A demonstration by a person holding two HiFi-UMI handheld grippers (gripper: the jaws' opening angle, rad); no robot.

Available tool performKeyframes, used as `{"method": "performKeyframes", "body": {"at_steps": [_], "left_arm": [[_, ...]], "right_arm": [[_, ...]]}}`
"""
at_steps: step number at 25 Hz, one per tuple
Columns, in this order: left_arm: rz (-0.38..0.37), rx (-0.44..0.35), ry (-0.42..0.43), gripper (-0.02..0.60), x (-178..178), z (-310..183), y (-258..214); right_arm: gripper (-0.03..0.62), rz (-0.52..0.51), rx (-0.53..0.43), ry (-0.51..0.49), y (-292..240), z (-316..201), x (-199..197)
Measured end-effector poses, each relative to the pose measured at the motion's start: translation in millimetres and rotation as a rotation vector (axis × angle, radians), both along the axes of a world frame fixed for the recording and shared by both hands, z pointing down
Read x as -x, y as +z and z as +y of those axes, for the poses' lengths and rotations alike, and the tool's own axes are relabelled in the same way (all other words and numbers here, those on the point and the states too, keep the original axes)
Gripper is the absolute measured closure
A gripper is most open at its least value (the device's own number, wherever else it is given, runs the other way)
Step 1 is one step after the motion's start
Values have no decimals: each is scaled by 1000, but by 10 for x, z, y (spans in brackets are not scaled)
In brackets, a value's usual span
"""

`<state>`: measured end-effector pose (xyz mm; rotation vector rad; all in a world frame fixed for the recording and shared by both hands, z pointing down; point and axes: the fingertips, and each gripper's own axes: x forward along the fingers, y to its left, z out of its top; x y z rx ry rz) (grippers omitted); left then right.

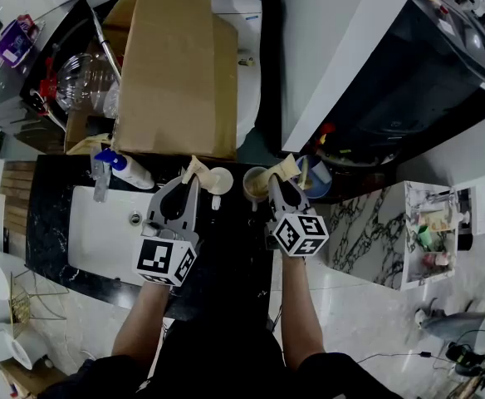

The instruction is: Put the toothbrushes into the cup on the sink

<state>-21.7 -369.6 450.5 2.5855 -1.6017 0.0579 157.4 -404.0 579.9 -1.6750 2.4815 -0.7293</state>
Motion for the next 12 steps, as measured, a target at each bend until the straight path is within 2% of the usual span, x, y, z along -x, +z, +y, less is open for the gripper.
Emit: {"method": "performKeyframes", "body": {"at_steps": [3,12], "left_arm": [[1,-3,3,577,10,-2,-14],[0,-18,17,577,49,38,-108]], "right_arm": [[531,-1,19,7,42,-7,-8],[368,16,76,30,157,70,-32]]}}
